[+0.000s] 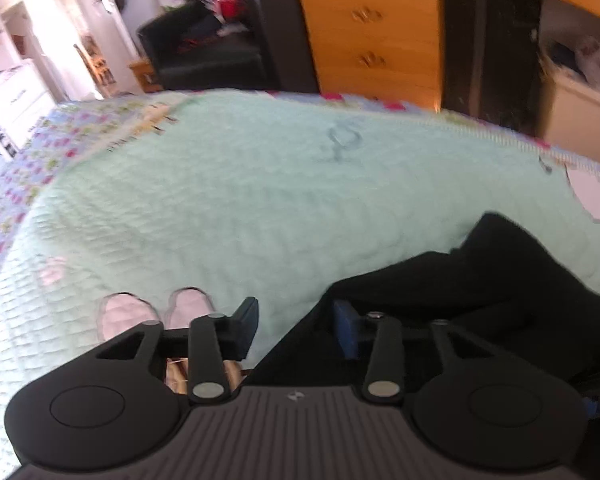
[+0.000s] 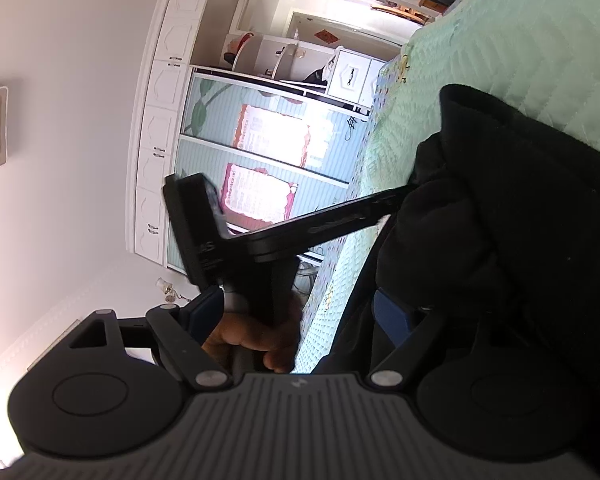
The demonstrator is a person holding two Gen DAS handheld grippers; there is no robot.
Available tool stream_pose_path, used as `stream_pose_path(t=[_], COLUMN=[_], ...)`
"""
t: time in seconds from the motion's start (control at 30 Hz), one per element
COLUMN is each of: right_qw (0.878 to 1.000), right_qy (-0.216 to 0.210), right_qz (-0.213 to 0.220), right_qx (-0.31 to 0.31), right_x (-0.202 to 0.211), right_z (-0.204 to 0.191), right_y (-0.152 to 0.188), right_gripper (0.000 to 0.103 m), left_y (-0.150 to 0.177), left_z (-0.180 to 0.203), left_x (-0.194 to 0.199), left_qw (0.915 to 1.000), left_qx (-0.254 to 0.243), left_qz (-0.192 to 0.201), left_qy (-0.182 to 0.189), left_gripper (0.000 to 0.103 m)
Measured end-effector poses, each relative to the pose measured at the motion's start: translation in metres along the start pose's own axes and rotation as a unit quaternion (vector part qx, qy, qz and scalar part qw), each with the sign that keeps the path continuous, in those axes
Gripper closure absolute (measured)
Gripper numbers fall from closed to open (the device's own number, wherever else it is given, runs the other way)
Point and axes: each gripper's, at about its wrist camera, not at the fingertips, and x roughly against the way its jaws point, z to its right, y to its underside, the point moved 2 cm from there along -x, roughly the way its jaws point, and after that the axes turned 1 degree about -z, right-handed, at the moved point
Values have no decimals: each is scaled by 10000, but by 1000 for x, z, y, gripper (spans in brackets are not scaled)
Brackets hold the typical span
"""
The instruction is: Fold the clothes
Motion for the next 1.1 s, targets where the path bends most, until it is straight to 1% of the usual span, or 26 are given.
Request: stream_pose_path(t=[0.03, 0.13, 0.2, 0.27, 0.33, 0.37, 0.4, 0.47, 0.53, 0.6, 0.63, 0.7, 0.73, 0.77, 0.8, 0.83, 0.87, 0.9, 0.93, 1.0, 1.07, 1.1], right_qw=[10000, 9996, 9984, 9973, 9974, 9977, 9979, 9981, 9980, 9980, 9979, 9983, 9984, 9986, 9987, 9987, 9988, 9989, 9990, 9993, 9994, 9995], right_qy=[-35, -265, -527, -671, -638, -604, -580, -563, -560, -565, -567, -530, -505, -487, -470, -456, -446, -426, -397, -343, -309, -293], right_qz=[2, 64, 168, 246, 254, 234, 217, 200, 228, 231, 225, 202, 191, 183, 175, 170, 171, 170, 166, 143, 113, 101], right_qx=[9, -38, -113, -185, -203, -192, -178, -144, -161, -184, -193, -161, -143, -136, -129, -124, -120, -115, -109, -78, -47, -32], right_x=[0, 1, 5, 7, 5, 4, 4, 3, 3, 2, 2, 1, 1, 1, 1, 1, 0, 1, 0, 0, -2, -2], right_z=[-1, -4, -4, -4, -4, -5, -5, -6, -5, -5, -4, -5, -5, -5, -4, -4, -4, -3, -3, -4, -4, -4], right_y=[0, 0, -1, -2, 0, -1, -1, -1, -1, -1, -1, 0, 0, 0, 0, -1, -1, -1, 0, 0, 1, 1], right_gripper=[18, 18, 18, 18, 17, 17, 17, 17, 17, 16, 16, 15, 15, 15, 15, 15, 14, 14, 13, 13, 13, 13], left_y=[-1, -9, -14, -15, -10, -8, -8, -10, -11, -6, -2, 13, 25, 41, 63, 84, 106, 134, 162, 216, 269, 284], left_z=[-3, 4, 17, 32, 42, 43, 39, 31, 24, 12, 2, -25, -40, -56, -69, -82, -95, -105, -114, -114, -112, -106], left_x=[7, 19, 18, 6, -19, -32, -35, -33, -17, 5, 17, 47, 66, 85, 103, 121, 139, 154, 170, 188, 205, 205], left_qw=[9998, 9963, 9937, 9905, 9957, 9975, 9982, 9987, 9991, 9989, 9982, 9944, 9905, 9848, 9766, 9663, 9539, 9381, 9198, 8855, 8455, 8355], left_qx=[142, 315, 151, -21, -237, -285, -120, 246, 342, 323, 416, 886, 1206, 1563, 1987, 2414, 2836, 3302, 3766, 4530, 5254, 5425], left_qz=[105, 326, 258, 52, -311, -455, -391, -197, 95, 324, 387, 497, 578, 642, 623, 592, 561, 532, 501, 516, 531, 457], left_qy=[82, 736, 1079, 1372, 844, 467, 431, 407, 219, -41, -182, -288, -323, -404, -537, -674, -810, -900, -983, -897, -791, -740], left_gripper=[59, 59, 59, 59, 55, 54, 52, 52, 52, 51, 51, 48, 45, 43, 39, 36, 36, 35, 35, 35, 35, 36])
